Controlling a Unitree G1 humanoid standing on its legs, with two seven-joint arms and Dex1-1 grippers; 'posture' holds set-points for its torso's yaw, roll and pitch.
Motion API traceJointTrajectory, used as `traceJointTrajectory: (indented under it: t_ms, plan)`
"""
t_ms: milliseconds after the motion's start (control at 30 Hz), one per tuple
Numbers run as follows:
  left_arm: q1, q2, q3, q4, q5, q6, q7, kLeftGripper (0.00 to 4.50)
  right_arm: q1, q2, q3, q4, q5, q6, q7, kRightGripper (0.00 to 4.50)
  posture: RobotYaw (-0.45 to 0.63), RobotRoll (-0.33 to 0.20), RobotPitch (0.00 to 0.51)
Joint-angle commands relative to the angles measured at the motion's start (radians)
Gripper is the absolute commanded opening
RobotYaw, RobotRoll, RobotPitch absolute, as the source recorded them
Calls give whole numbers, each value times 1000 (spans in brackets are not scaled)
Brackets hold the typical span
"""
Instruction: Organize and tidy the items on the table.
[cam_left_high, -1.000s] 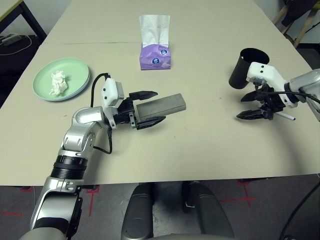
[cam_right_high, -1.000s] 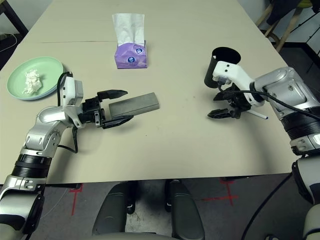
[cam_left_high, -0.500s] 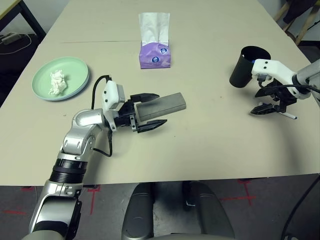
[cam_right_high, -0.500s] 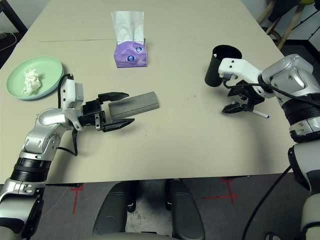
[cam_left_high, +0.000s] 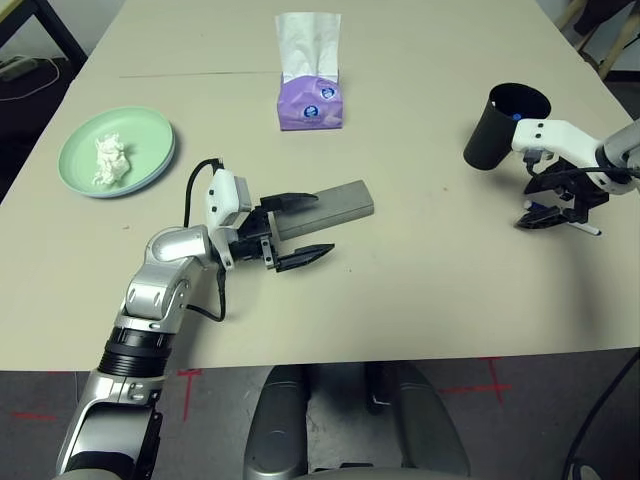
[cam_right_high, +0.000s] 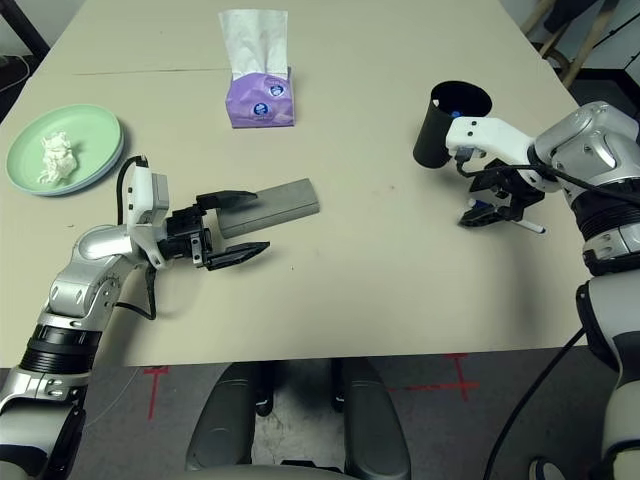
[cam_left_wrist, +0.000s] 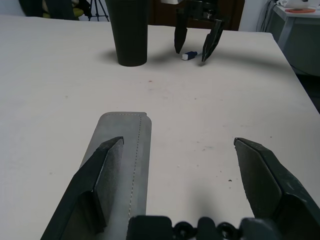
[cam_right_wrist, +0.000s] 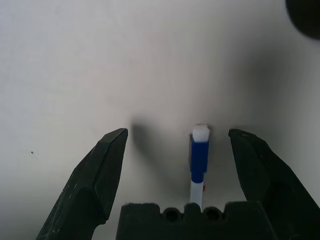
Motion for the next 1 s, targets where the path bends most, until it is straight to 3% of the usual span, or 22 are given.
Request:
traceJointTrajectory:
  t_ms: [33,1000]
  plan:
    - [12,0,-4,-22,-9,5,-5,4500,13,-19,-23,10,-7,15,-2,4472,83,0,283]
    - [-25,5,0,18,47,-91,28,4500,34,7,-24,31,-7,14,-30,4472,102,0,278]
